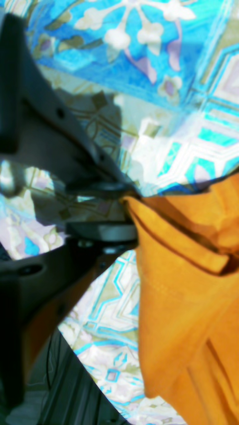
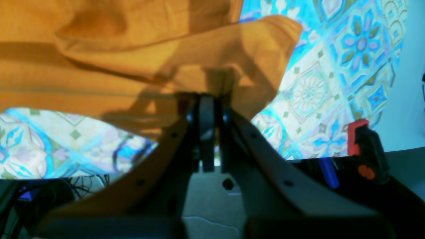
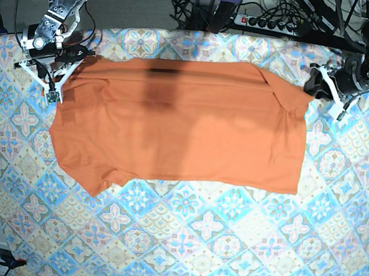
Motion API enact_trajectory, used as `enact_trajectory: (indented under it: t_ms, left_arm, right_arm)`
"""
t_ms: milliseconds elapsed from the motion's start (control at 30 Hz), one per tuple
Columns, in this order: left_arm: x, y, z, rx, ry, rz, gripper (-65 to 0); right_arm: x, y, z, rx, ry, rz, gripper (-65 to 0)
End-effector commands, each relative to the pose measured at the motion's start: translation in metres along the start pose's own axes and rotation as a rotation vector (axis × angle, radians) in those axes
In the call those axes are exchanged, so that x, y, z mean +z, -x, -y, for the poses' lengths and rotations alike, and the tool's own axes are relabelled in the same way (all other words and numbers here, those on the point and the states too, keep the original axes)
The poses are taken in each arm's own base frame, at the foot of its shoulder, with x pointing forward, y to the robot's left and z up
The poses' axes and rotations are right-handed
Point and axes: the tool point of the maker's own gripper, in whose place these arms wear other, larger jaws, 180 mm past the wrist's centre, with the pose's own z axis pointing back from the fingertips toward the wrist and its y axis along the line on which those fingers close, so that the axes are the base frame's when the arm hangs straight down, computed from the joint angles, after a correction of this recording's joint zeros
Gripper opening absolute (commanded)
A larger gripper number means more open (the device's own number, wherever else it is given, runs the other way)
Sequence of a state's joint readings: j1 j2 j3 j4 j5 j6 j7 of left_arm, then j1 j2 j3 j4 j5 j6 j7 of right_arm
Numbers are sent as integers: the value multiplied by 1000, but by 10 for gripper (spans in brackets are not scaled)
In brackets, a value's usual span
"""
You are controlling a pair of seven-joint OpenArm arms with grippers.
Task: Fold the T-shirt properly
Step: 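Release the shirt and lift both grippers back toward the collar edge, then move the left gripper down onto the shirt's shoulder near the collar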
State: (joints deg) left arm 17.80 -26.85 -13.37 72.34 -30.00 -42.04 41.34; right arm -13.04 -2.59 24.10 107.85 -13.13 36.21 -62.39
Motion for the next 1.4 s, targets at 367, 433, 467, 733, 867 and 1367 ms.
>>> enact_trajectory:
  t_ms: [367,433,467,733,867,1367]
  left_arm:
    - [72,20,-84,148,-279,48,-531]
    - [76,22,-87,148,-291,42,-531]
    - [77,31,-86,151,-289,22,-530]
    - [70,3,19,-113,-107,51,-529]
    - [74,1,39,-130,-80,74,-441]
    - [56,-4,73,16,15,150,-198]
  right_arm:
    - [4,-15,8,5,24,67,-643]
    - [4,-15,8,5,24,67,-643]
    - [4,-15,8,5,24,66,-643]
    - [3,-19,2,21,10,71,-643]
    - [3,-19,0,26,7,70,-643]
    - [2,-21,-6,50,-7,72,-640]
